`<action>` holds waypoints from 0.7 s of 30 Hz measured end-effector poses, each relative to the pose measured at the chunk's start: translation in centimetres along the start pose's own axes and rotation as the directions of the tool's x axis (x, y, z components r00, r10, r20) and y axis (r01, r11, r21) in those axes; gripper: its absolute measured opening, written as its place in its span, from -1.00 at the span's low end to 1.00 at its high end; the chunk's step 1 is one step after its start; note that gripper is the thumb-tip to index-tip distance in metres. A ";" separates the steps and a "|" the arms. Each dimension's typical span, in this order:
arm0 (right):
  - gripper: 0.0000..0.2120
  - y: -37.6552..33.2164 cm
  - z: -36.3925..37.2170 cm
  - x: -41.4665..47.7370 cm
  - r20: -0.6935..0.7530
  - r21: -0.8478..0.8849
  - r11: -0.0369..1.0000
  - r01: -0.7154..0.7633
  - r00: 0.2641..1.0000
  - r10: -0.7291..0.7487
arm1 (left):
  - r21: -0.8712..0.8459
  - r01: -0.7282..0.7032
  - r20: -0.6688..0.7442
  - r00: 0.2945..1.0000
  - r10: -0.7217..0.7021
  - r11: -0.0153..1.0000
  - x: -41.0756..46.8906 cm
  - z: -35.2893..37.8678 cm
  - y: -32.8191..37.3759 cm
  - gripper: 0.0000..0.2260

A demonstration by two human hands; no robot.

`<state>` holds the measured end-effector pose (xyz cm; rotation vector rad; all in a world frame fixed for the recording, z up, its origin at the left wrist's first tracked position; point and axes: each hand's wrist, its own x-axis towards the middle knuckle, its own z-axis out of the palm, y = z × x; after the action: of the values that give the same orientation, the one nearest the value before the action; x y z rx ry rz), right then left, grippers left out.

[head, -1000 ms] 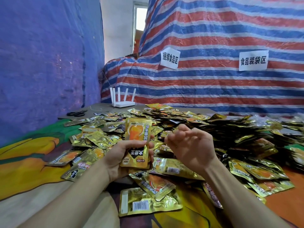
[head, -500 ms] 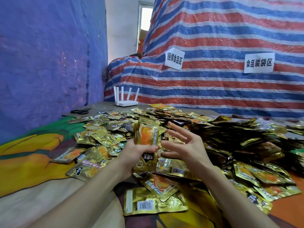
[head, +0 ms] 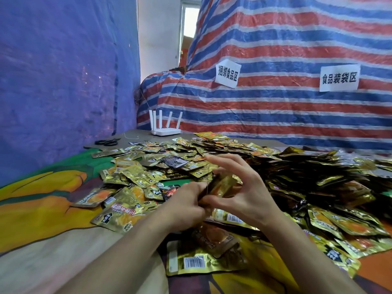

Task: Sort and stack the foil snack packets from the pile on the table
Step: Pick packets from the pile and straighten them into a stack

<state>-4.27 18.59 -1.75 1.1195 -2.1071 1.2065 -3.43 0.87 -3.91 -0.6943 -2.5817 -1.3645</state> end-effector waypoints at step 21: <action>-0.72 1.2 -1.1 -0.2 0.019 0.085 0.966 -0.243 0.970 0.243 | 0.020 -0.101 -0.247 0.964 0.103 0.995 -0.2 -0.3 -0.4 -0.73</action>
<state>-5.11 19.96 -1.93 0.9221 -2.2691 1.4181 -3.47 0.35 -4.10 -0.6037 -2.3231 -1.3168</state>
